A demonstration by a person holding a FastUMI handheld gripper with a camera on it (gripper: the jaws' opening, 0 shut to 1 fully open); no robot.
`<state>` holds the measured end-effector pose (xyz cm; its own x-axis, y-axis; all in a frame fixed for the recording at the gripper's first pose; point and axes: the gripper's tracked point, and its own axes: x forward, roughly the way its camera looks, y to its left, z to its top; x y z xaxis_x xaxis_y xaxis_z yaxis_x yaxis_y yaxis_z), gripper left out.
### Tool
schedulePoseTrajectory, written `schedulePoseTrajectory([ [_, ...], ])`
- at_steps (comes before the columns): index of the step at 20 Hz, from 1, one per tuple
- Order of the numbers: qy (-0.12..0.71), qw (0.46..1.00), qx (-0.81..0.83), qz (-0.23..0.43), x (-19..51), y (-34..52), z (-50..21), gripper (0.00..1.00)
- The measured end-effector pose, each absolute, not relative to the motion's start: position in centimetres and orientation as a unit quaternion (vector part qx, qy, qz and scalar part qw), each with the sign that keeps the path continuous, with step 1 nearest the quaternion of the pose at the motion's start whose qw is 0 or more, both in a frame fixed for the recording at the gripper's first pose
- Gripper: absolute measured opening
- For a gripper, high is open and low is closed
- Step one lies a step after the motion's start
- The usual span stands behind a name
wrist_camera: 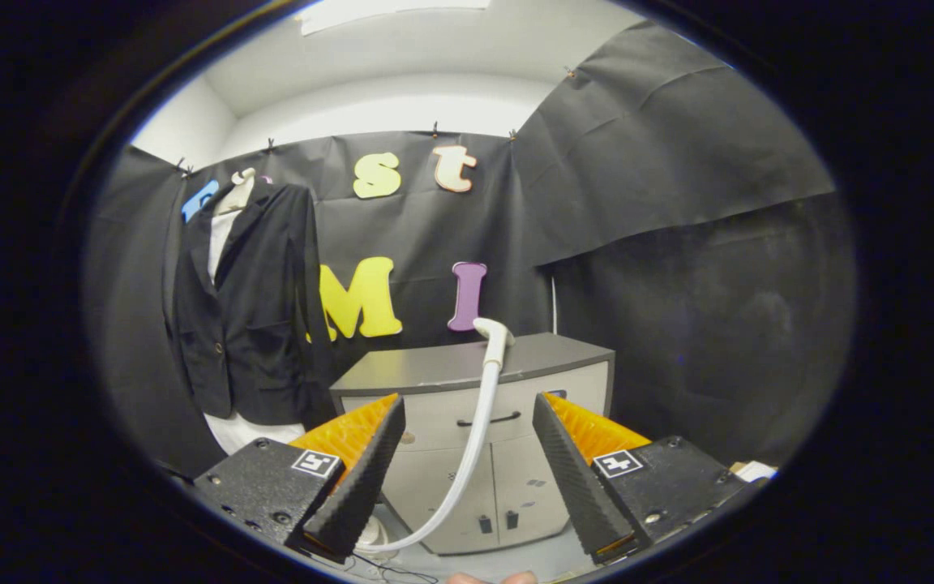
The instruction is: Iron the clothes twice with a garment steamer, once on the left side and once on the right side.
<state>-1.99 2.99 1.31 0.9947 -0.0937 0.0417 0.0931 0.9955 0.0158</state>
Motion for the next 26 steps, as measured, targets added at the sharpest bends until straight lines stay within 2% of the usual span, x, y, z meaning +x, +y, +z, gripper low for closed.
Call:
schedulePoseTrajectory([
  [8,-0.015,0.997,-0.009,-0.075,0.8,3.8,2.9,0.98],
  [12,-0.018,0.997,0.002,-0.07,4.1,2.5,4.4,0.99],
  [20,-0.018,0.999,0.0,-0.032,16.1,-0.6,7.7,0.98],
  [26,0.024,1.0,0.006,-0.02,24.8,-3.1,7.8,0.99],
])
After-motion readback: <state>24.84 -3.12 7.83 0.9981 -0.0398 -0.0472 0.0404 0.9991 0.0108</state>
